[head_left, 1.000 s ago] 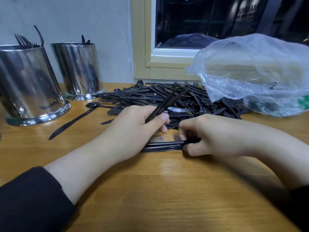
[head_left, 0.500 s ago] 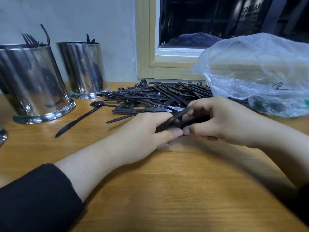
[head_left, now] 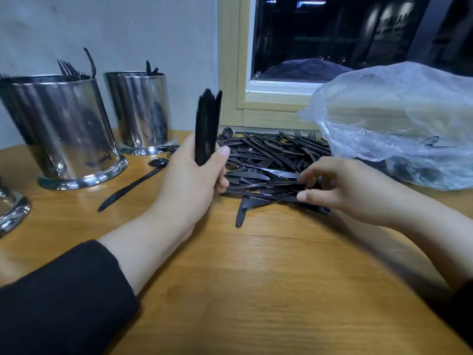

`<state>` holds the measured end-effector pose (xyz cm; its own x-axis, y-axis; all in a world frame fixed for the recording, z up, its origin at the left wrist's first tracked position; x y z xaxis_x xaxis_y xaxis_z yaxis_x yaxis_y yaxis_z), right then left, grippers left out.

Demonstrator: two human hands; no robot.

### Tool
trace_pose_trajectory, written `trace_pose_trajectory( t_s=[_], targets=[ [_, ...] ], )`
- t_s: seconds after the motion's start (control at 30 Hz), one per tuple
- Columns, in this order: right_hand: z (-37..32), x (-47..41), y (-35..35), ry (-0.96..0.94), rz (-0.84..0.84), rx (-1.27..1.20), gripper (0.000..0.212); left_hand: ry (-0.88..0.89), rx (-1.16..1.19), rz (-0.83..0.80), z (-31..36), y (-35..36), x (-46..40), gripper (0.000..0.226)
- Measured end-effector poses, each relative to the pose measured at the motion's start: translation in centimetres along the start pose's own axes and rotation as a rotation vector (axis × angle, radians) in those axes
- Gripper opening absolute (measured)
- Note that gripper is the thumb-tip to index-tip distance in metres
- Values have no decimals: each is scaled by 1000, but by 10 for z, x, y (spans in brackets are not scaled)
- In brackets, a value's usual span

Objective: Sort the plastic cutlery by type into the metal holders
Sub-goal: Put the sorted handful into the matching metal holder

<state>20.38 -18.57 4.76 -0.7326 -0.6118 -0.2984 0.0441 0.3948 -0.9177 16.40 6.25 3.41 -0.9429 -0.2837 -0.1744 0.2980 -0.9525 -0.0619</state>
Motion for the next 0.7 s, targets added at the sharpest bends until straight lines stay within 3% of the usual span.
trace_pose_trajectory(
  t_s=[0.1, 0.23, 0.4, 0.57, 0.7],
  targets=[
    [2, -2, 8, -34, -92, 66, 32, -98, -89, -124, -14, 6, -1, 11],
    [0, -2, 14, -70, -70, 100, 22, -112, -181, -155, -17, 9, 0, 17],
    [-7, -5, 15, -97, -4, 207, 15, -181, -62, -152, -15, 8, 0, 25],
    [-13, -8, 23, -178, -1, 247, 27, -209, 20, -129, -12, 6, 2, 24],
    [-17, -9, 27, -211, 36, 264, 15, -181, 18, -115, -9, 5, 2, 33]
  ],
)
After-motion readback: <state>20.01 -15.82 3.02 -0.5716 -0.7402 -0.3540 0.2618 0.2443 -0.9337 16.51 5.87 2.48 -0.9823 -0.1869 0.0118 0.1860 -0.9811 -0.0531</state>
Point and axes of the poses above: each hand's wrist, its own x-axis away from the middle knuckle, its own y-axis out of the palm, z = x × y, the point moved 5 cm from there along -x, towards the middle knuckle, and after that the axes turned 13 degrees about -y, right-handed, at the moved point
